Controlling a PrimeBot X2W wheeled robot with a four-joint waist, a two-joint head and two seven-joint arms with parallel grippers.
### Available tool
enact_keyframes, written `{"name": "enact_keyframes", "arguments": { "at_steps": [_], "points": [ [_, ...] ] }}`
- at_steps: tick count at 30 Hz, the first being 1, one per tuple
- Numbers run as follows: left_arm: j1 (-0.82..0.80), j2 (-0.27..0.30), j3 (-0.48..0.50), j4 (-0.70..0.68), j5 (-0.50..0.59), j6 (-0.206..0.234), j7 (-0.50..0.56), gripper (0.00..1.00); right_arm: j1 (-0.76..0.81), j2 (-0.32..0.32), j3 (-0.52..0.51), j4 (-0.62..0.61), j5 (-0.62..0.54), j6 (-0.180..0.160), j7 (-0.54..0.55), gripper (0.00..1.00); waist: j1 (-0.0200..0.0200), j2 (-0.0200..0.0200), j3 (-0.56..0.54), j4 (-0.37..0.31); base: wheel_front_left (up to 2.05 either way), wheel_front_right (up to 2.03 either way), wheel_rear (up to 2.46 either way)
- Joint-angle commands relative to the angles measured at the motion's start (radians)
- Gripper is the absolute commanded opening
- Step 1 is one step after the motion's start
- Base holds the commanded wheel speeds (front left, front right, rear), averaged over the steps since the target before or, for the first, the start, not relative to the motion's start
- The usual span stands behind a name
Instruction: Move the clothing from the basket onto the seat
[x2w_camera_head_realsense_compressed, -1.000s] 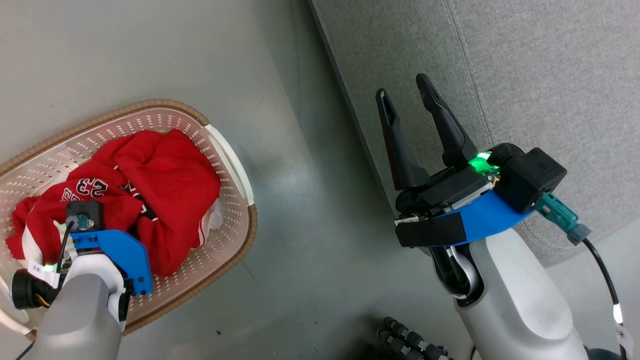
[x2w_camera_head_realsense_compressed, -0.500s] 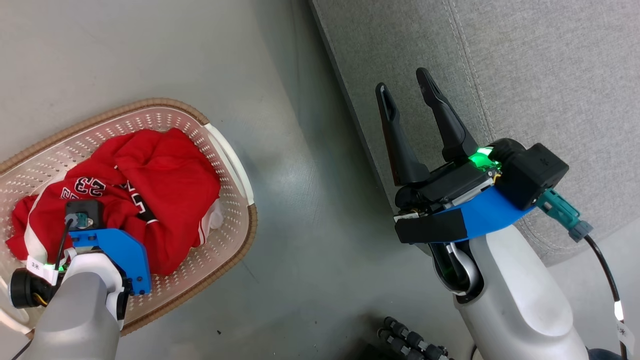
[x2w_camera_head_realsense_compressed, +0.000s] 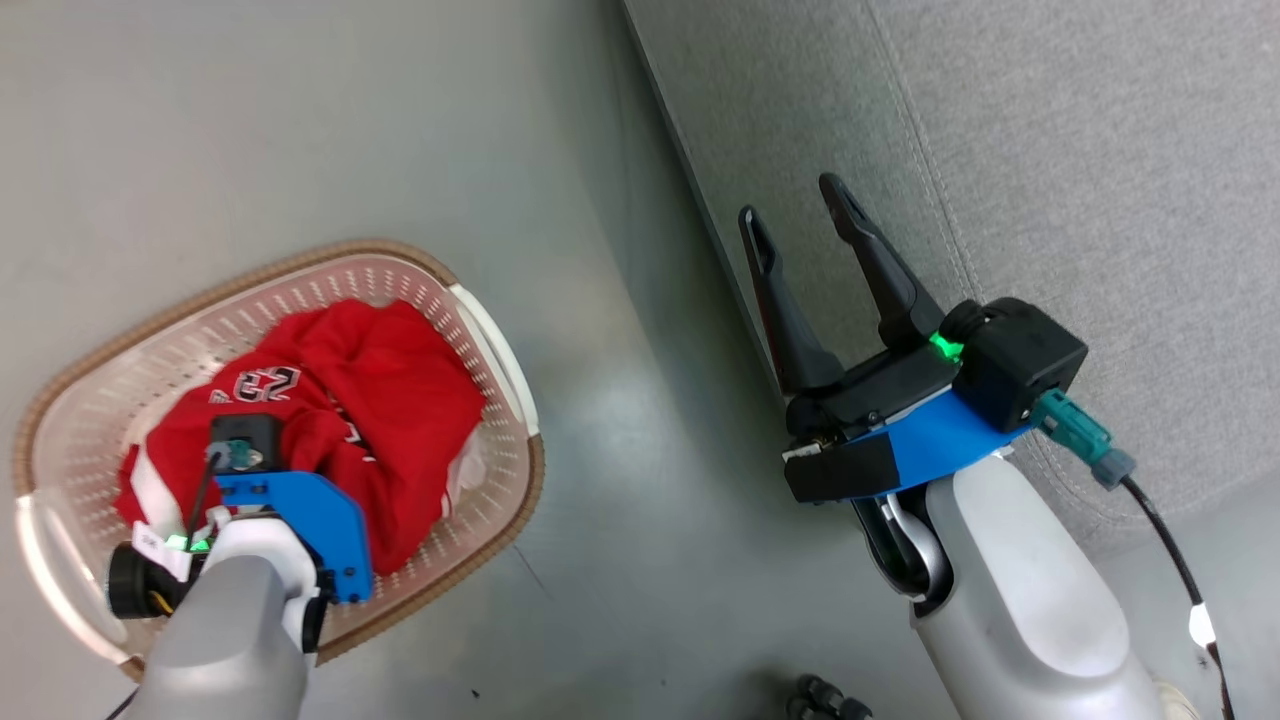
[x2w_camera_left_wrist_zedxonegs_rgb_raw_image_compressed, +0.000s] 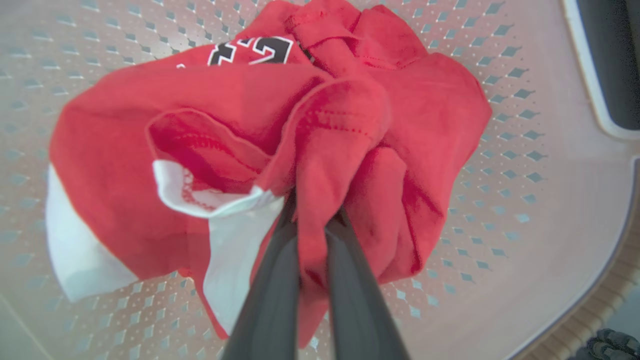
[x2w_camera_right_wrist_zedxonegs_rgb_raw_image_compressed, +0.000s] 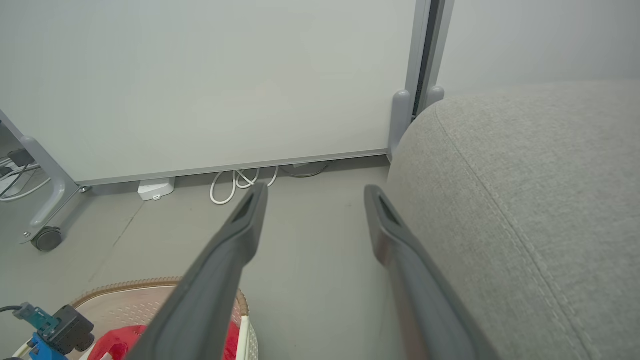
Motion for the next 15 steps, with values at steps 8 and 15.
{"name": "enact_keyframes", "arguments": {
  "at_steps": [8,15],
  "points": [
    [0.021,-0.064,-0.047,0.017,0.002,-0.043,-0.031,0.0,0.07,-0.002,-0.03,0.076,-0.067,0.0,0.011,1.0,0.0,0.0,-0.23,0.103,0.0,0.0,0.0],
    [0.038,-0.088,-0.106,-0.002,-0.019,-0.099,-0.051,0.0,0.142,-0.002,-0.038,0.106,-0.086,0.0,0.052,1.0,0.0,0.0,-0.413,0.158,0.0,0.0,0.0]
  ]
}}
